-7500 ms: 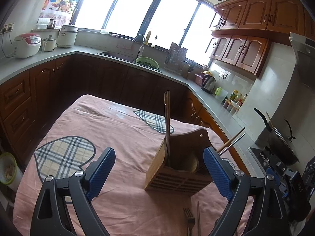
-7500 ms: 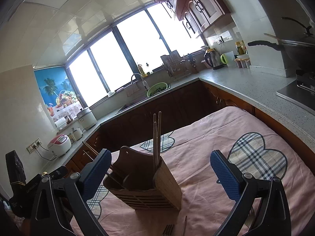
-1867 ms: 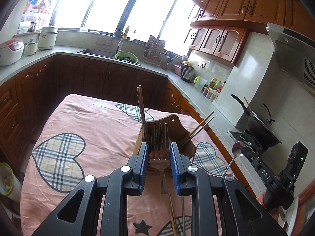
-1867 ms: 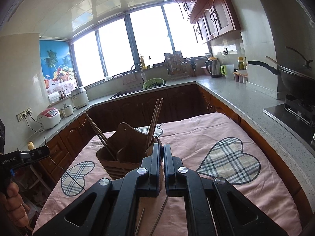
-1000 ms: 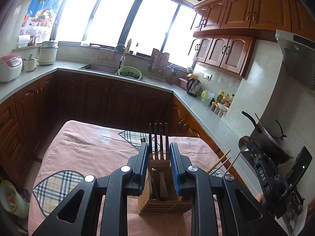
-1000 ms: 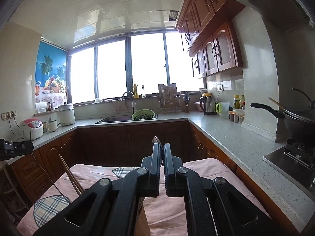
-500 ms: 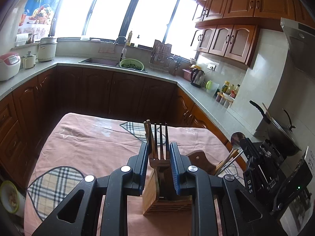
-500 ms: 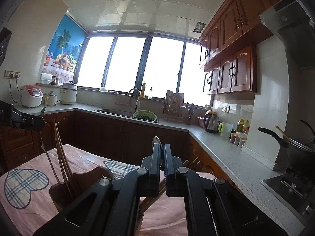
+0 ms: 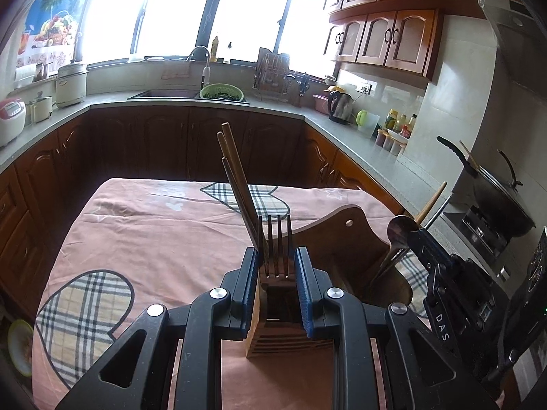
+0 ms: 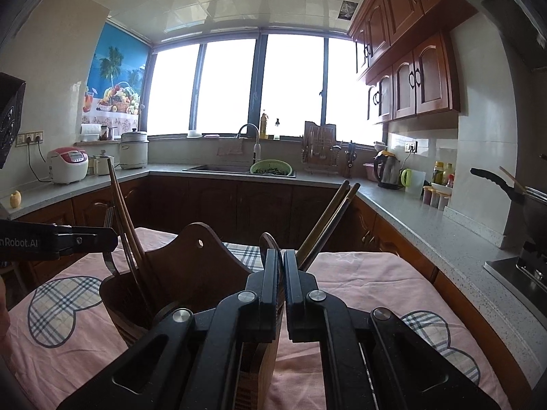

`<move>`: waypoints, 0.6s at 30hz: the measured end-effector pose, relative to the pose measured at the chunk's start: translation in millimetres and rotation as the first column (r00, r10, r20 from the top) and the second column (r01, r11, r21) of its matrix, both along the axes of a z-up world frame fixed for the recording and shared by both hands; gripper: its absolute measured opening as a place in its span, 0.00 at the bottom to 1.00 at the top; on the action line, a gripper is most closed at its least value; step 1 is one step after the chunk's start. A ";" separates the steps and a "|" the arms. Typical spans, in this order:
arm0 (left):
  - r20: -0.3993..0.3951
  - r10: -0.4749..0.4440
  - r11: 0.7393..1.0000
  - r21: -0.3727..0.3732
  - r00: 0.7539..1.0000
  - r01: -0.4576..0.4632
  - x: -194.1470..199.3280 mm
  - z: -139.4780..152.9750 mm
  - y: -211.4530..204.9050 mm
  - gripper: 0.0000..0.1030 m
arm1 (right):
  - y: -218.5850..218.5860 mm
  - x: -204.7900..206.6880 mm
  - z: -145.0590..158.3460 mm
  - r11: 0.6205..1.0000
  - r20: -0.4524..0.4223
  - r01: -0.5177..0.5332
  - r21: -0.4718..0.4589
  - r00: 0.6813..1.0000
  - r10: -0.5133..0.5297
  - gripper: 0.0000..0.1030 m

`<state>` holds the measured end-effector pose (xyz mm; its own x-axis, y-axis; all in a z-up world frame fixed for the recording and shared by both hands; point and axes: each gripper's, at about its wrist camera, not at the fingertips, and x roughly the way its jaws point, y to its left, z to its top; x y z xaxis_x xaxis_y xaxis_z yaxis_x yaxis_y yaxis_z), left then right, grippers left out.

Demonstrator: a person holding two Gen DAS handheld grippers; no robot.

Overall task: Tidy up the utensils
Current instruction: 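Carry the fork and spoon up and insert them into the wooden holder, then open both tools to release the fork and spoon into the holder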

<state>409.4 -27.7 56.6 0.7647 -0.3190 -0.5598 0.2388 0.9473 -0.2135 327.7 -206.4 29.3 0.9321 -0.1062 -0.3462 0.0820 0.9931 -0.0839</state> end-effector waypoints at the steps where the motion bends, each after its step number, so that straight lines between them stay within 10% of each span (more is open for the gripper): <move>1: -0.006 -0.004 1.000 0.001 1.000 0.004 1.3 -0.9 -1.4 0.20 | -0.8 -1.1 0.1 1.000 -0.001 0.000 0.006 1.000 0.000 0.03; 18: -0.015 -0.008 1.000 -0.002 1.000 0.008 1.0 -9.9 4.0 0.21 | -21.5 5.5 -3.8 0.994 -0.098 0.001 0.113 0.995 0.010 0.07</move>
